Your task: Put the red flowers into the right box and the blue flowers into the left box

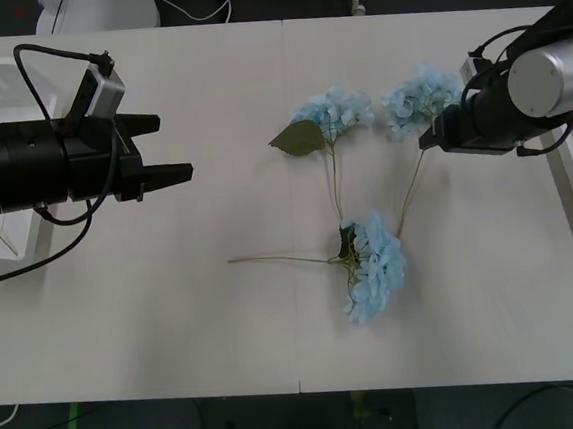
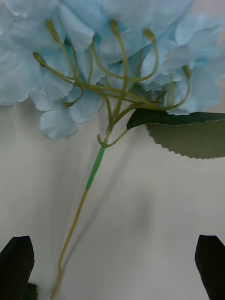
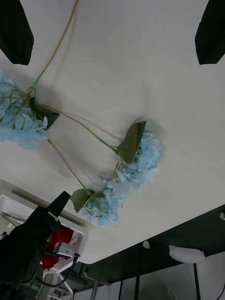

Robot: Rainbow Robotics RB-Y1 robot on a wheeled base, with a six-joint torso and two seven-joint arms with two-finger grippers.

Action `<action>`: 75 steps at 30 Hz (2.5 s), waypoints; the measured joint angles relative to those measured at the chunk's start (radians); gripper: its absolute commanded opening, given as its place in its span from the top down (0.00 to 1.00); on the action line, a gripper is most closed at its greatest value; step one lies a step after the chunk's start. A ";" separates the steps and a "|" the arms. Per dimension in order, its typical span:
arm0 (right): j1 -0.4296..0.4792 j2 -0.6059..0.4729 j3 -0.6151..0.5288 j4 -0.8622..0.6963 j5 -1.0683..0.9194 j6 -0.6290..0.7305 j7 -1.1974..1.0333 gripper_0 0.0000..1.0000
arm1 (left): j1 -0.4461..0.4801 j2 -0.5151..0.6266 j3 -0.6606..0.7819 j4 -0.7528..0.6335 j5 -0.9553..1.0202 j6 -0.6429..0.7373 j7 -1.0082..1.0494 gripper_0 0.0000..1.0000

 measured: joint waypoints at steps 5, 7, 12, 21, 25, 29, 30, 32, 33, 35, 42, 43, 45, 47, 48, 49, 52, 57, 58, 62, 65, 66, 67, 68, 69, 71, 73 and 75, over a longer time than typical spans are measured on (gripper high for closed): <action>0.000 0.083 0.000 0.015 0.100 -0.023 -0.043 0.00 | 0.000 0.000 0.000 0.000 0.000 0.000 0.000 0.00; 0.000 0.109 0.000 0.031 0.128 -0.042 -0.043 0.00 | 0.000 0.000 0.000 0.000 0.000 0.000 0.000 0.00; 0.000 0.162 0.000 0.084 0.187 -0.098 -0.043 0.00 | 0.000 0.000 0.000 0.000 0.000 0.000 0.000 0.00; 0.000 0.222 0.000 0.132 0.215 -0.155 -0.043 0.00 | 0.000 0.000 0.000 0.000 0.000 0.000 0.000 0.00; 0.000 0.237 0.000 0.133 0.230 -0.155 -0.043 0.00 | 0.000 0.000 0.000 0.000 0.000 0.000 0.000 0.00; 0.000 0.244 0.000 0.135 0.245 -0.155 -0.043 0.00 | 0.000 0.000 0.000 0.000 0.000 0.000 0.000 0.00; 0.000 0.245 0.000 0.136 0.248 -0.156 -0.043 0.01 | 0.000 0.000 0.000 0.000 0.000 0.000 0.000 0.00; 0.000 0.247 0.000 0.138 0.255 -0.156 -0.043 0.00 | 0.000 0.000 0.000 0.000 0.000 0.000 0.000 0.00; 0.000 0.247 0.000 0.138 0.257 -0.156 -0.043 0.00 | 0.000 0.000 0.000 0.000 0.000 0.000 0.000 0.00; 0.000 0.248 0.000 0.143 0.264 -0.156 -0.043 0.00 | 0.000 0.000 0.000 0.000 0.000 0.000 0.000 0.00; 0.000 0.256 0.000 0.168 0.281 -0.156 -0.043 0.05 | 0.000 0.000 0.000 0.000 0.000 0.000 0.000 0.00; 0.000 0.256 0.000 0.168 0.282 -0.156 -0.043 0.12 | 0.000 0.000 0.000 0.000 0.000 0.000 0.000 0.00; 0.000 0.256 0.000 0.168 0.285 -0.156 -0.043 0.33 | 0.000 0.000 0.000 0.000 0.000 0.000 0.000 0.00; 0.000 0.256 0.000 0.168 0.286 -0.156 -0.043 0.60 | 0.000 0.000 0.000 0.000 0.000 0.000 0.000 0.00; 0.000 0.256 0.000 0.168 0.287 -0.156 -0.043 0.65 | 0.000 0.000 0.000 0.000 0.000 0.000 0.000 0.00; 0.000 0.256 0.000 0.168 0.288 -0.156 -0.043 0.75 | 0.000 0.000 0.000 0.000 0.000 0.000 0.000 0.00; 0.000 0.256 0.000 0.172 0.296 -0.156 -0.043 0.87 | 0.000 0.000 0.000 0.000 0.000 0.000 0.000 0.00; 0.000 0.256 0.000 0.184 0.307 -0.162 -0.043 0.90 | 0.010 -0.002 0.000 0.001 0.001 0.000 0.000 0.00; 0.000 0.256 0.000 0.186 0.309 -0.162 -0.043 0.93 | 0.013 -0.002 0.000 0.001 0.004 0.000 0.000 0.00; 0.000 0.256 0.000 0.188 0.316 -0.162 -0.043 1.00 | 0.015 -0.002 0.000 0.002 0.013 0.000 0.000 0.00; 0.000 0.256 0.000 0.189 0.319 -0.162 -0.042 1.00 | 0.015 -0.002 0.000 0.002 0.014 0.000 0.000 0.00; 0.000 0.256 0.000 0.189 0.319 -0.162 -0.042 1.00 | 0.015 -0.002 0.000 0.002 0.014 0.000 0.000 0.00; 0.000 0.256 0.000 0.189 0.319 -0.162 -0.042 1.00 | 0.015 -0.002 0.000 0.002 0.015 0.000 0.000 0.00; 0.000 0.256 0.000 0.189 0.318 -0.162 -0.042 1.00 | 0.015 -0.002 0.000 0.002 0.015 0.000 0.000 0.00; 0.000 0.256 0.000 0.189 0.312 -0.162 -0.042 1.00 | 0.015 -0.002 0.000 0.002 0.016 0.000 0.000 0.00; 0.000 0.256 -0.002 0.189 0.285 -0.162 -0.040 1.00 | 0.015 -0.002 0.000 0.002 0.016 0.000 0.000 0.00; 0.000 0.255 -0.006 0.183 0.253 -0.162 -0.033 1.00 | 0.015 -0.002 0.000 0.002 0.016 -0.001 0.000 0.00; 0.000 0.244 -0.007 0.148 0.219 -0.162 -0.026 1.00 | 0.015 -0.002 0.000 0.002 0.017 -0.001 0.000 0.00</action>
